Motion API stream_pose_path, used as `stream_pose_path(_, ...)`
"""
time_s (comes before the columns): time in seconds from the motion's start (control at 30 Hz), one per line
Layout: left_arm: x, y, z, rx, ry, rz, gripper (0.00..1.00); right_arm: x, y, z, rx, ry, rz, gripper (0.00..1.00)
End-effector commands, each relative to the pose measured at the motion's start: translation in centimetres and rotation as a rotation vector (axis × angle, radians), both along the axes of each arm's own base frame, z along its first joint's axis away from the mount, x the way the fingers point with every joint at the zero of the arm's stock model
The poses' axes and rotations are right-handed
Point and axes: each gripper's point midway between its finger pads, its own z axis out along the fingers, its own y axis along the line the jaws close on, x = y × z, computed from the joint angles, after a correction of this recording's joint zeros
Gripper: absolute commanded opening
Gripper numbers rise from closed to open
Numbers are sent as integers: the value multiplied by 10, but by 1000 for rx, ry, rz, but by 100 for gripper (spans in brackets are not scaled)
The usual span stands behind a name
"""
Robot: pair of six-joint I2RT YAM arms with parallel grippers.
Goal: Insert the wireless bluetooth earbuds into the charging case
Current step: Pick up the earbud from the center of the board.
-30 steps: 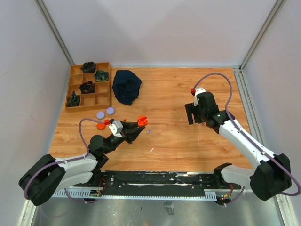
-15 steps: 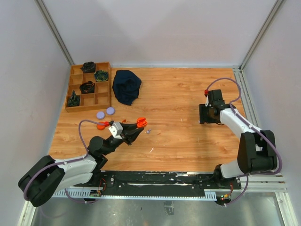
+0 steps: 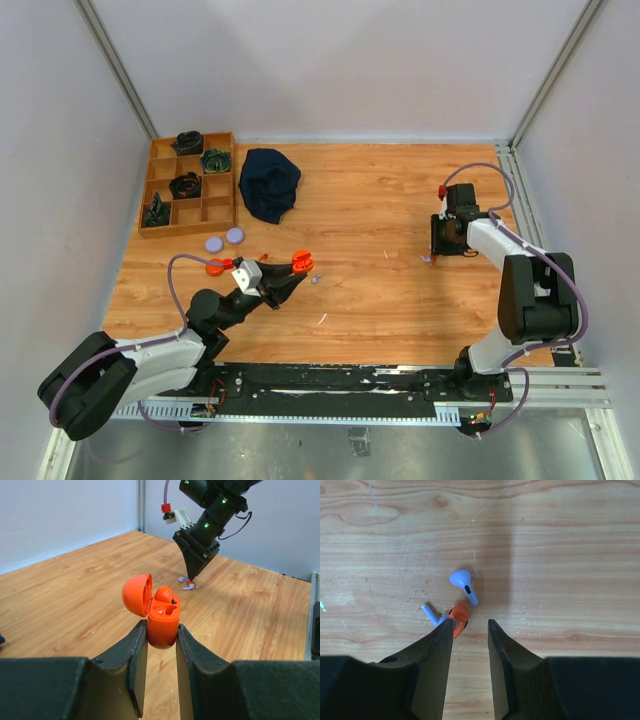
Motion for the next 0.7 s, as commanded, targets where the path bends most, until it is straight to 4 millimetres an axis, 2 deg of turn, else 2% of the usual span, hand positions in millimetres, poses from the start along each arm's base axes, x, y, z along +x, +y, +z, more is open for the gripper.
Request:
stream_pose_path(0.0,-4,-1,6,-6,-32,-14,0,14,1,2,34,-13,-7,34)
stream_pose_path(0.27,-3,-3,4,1,-28,-19,0,7,5,-13,54,39,2,29)
stream_pose_path(0.67,-5,-5,4,4,-24,-36,0,-14,-4,-28,4,118,-11,24)
